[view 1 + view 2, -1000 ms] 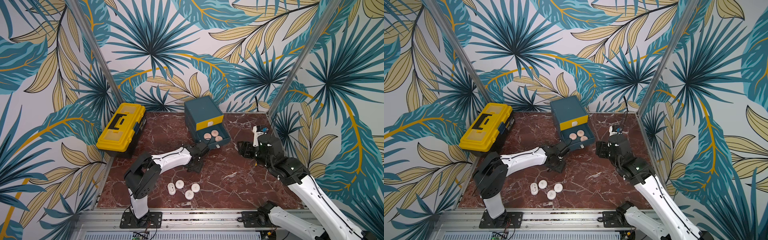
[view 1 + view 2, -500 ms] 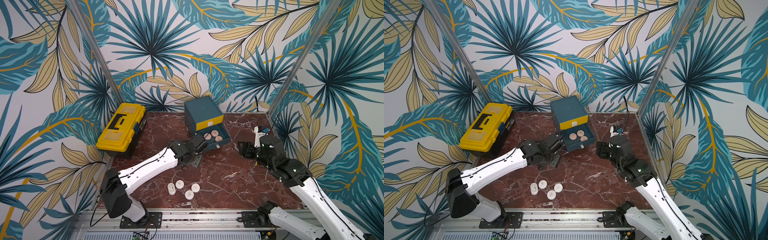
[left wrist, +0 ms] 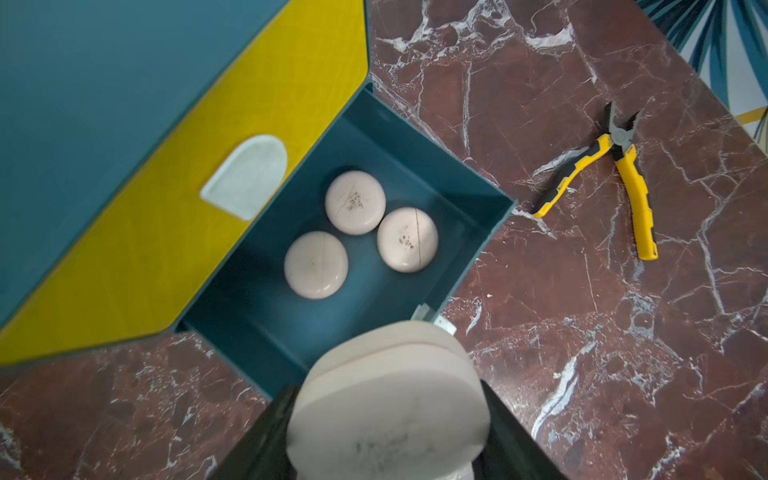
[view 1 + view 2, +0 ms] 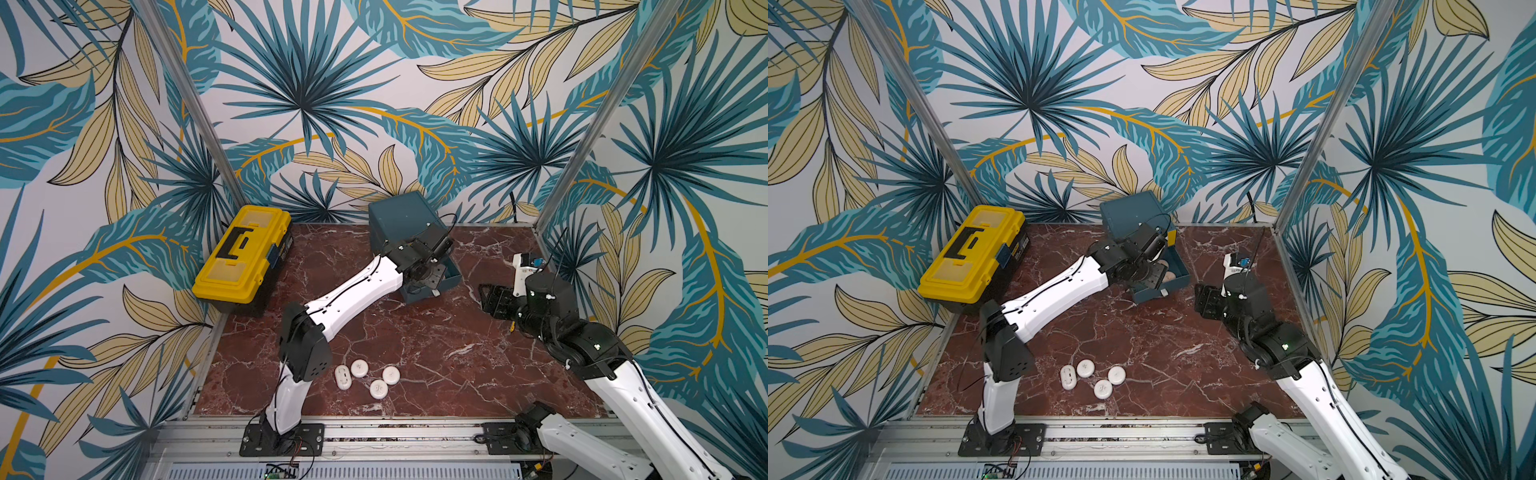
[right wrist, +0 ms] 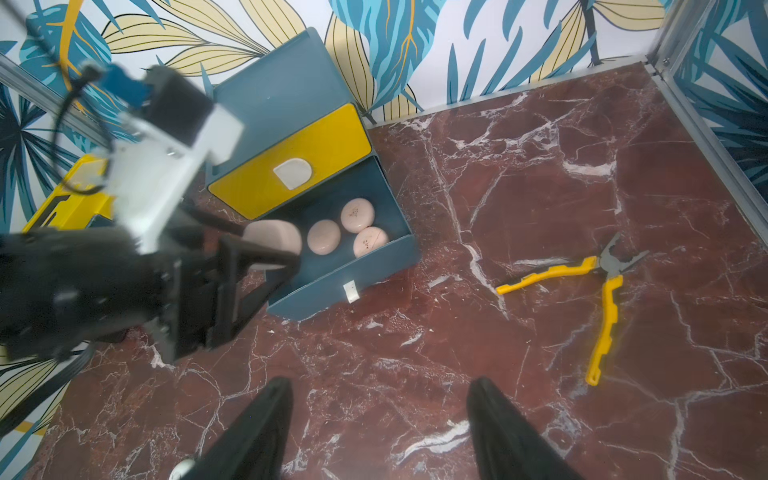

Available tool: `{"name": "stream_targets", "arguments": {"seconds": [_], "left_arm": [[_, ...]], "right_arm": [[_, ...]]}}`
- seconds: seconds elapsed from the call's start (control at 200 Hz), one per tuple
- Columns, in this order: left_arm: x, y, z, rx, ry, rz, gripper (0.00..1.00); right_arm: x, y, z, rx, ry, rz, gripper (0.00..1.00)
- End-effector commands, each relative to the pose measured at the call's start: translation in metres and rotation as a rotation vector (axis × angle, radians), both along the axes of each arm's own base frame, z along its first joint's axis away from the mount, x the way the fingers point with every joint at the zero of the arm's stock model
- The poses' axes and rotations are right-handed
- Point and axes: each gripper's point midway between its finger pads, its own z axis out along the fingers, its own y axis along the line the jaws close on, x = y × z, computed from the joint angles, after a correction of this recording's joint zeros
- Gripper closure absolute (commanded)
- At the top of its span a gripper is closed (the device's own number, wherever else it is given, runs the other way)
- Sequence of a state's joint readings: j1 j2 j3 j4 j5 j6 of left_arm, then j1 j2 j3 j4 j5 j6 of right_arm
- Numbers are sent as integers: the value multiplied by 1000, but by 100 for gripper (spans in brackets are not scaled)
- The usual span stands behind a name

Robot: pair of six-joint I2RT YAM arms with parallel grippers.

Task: Put the bluetooth earphones in the drawer according to color
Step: Place the bluetooth earphone in the drawer.

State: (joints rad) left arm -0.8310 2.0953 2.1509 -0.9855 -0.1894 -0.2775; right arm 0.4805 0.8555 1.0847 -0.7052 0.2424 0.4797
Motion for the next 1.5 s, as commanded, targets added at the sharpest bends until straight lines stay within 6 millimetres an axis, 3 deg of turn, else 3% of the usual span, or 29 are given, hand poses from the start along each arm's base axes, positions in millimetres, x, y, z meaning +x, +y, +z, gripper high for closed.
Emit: {"name": "stream_targets", "arguments": {"seconds": [0.0,0.13,0.35,0.421,0.446,0.601,0.831,1.127,1.227,1.267,1.277,1.302,1.497], "left_arm": [[18,-11,4,-8,-3,-16,52],[34,-18,-9,-6,26,-7,51],[45,-19,-29,-19,61,6,51],[40,-26,-30,-49,87,-19,51],[41,-30,-48,-37,114,-22,51],[36,-44,-58,-90,160,-55,51],[31,-42,-75,-59,204,-62,48],[43,-35,-60,-76,157,-27,49],[42,-21,-54,-27,137,-9,49],[40,-15,-61,4,146,-3,49],[39,-13,-48,-6,130,-2,49],[37,-8,-43,1,123,1,49],[27,21,-36,103,101,27,49]], "right_arm": [[-4,-3,5,1,-2,-11,28],[-5,-3,5,3,0,-9,28],[-5,-3,0,-4,10,-9,28],[-4,-3,-1,-9,11,-9,28],[-4,-3,-1,-10,12,-9,28],[-3,-3,-2,-14,17,-8,28],[-3,-3,-4,-24,19,-5,28],[-1,-1,-2,-22,20,0,28],[-2,-1,0,-24,16,5,28],[-2,-1,0,-24,17,5,28],[-2,-1,-1,-24,19,4,28],[-2,-1,-1,-23,18,4,28],[-2,0,-2,-16,23,4,28]]}}
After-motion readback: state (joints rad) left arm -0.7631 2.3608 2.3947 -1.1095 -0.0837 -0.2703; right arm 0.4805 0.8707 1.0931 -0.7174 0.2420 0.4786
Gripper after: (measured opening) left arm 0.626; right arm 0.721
